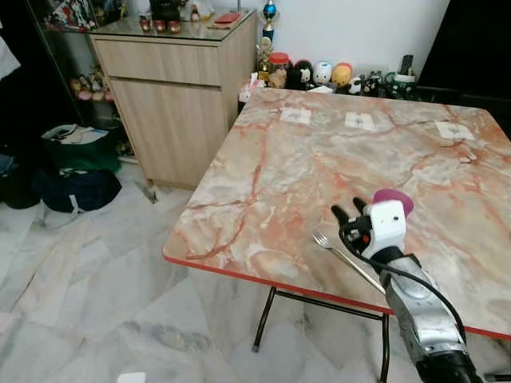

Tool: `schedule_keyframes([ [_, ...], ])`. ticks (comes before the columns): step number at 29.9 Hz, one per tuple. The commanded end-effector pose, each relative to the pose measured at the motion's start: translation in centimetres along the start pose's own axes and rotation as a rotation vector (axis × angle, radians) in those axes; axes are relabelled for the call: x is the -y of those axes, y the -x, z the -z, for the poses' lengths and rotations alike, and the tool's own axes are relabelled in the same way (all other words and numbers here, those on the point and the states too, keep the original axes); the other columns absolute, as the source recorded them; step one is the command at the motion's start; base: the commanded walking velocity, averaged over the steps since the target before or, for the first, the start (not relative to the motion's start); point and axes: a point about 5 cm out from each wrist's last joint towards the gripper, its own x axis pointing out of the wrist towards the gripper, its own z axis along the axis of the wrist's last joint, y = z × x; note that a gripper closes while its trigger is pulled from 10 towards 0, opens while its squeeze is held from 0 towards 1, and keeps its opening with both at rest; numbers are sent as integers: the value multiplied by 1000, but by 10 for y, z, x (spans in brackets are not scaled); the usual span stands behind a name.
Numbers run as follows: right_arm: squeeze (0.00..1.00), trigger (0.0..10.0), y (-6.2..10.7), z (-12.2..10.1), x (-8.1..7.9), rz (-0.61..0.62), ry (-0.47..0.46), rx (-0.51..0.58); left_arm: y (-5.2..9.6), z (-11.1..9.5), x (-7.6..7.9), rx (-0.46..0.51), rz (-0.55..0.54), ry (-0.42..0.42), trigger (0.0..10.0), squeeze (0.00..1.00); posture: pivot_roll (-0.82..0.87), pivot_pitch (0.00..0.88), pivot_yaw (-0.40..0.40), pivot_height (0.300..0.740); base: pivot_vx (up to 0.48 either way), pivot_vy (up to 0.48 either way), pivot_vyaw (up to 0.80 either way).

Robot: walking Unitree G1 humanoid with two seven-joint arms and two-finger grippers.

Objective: Setting the table

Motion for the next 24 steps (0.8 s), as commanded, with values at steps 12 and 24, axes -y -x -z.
schedule_keyframes([
  [12,0,10000,14,5,28,-175,-9,-130,-2,1,27,-15,46,-21,10000,0,-66,0,25,740,0,0,0],
  [24,0,10000,32,16,45,-305,23,-224,-2,-9,-5,-10,20,-39,10000,0,-72,0,39,740,0,0,0],
])
